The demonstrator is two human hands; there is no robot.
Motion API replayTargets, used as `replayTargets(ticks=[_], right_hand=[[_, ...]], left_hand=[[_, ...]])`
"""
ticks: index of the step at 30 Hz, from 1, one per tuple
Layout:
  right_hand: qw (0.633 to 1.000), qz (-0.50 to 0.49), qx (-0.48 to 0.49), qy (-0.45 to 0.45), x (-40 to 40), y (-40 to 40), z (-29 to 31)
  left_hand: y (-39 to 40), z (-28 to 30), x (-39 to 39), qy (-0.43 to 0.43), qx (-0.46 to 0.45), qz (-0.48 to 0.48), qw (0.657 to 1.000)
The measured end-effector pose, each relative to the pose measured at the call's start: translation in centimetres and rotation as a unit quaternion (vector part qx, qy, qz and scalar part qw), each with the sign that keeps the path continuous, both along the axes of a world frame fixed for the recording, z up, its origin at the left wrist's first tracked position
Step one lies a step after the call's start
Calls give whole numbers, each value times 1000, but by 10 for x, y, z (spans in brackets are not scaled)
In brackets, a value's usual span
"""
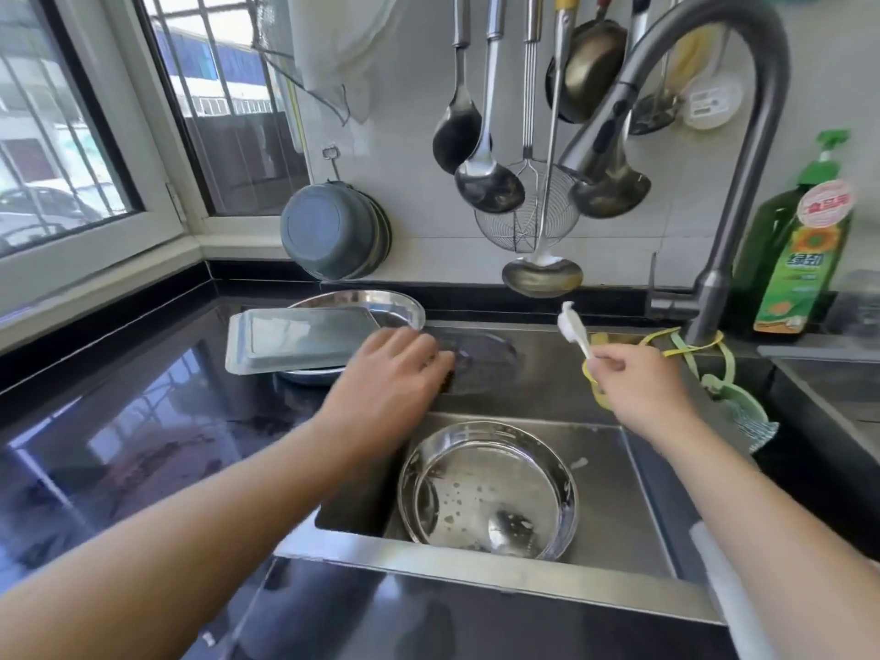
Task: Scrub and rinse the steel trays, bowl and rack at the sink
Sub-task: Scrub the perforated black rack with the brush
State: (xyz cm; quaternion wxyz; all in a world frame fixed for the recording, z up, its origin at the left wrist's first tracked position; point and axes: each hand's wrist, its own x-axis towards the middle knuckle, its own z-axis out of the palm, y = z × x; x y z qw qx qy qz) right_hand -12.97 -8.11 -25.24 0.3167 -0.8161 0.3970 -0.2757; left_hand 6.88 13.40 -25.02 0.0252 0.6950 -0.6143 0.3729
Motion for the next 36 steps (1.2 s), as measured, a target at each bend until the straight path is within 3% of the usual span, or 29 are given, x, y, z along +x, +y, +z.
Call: replayTargets(ticks=[3,8,11,17,19,23,26,27,30,32,36], right_hand=[[999,-29,28,-6,-10,-9,-12],[999,-13,40,-2,-18,-10,-17],[999,9,43,14,-17,-7,-19],[997,32,61,29,-17,-2,-18],[997,40,63,32,-17,1,-17],[995,71,54,54,-13,0,-21],[992,98,49,66,-8,0,-23],[991,109,44,67,-6,1,-24],[990,124,11,62,-1,2,-27],[989,127,-42,67,1,7,-26],[981,119,-136,65,10,18,-23]], left_hand=[[-27,-37,-25,16,45,46,998],[-47,-64,-37,177,92,155,968],[-54,-62,-33,367,34,91,925],[-59,-56,-30,513,14,94,853],[-62,-48,-30,582,12,99,807],[-63,-40,-41,775,-24,43,629],[-65,-40,-54,848,-137,29,511],[-65,-40,-57,850,-175,25,497],[-64,-41,-60,825,-213,3,523],[-64,-45,-58,828,-205,-7,521],[-72,-55,-55,823,-182,42,536]])
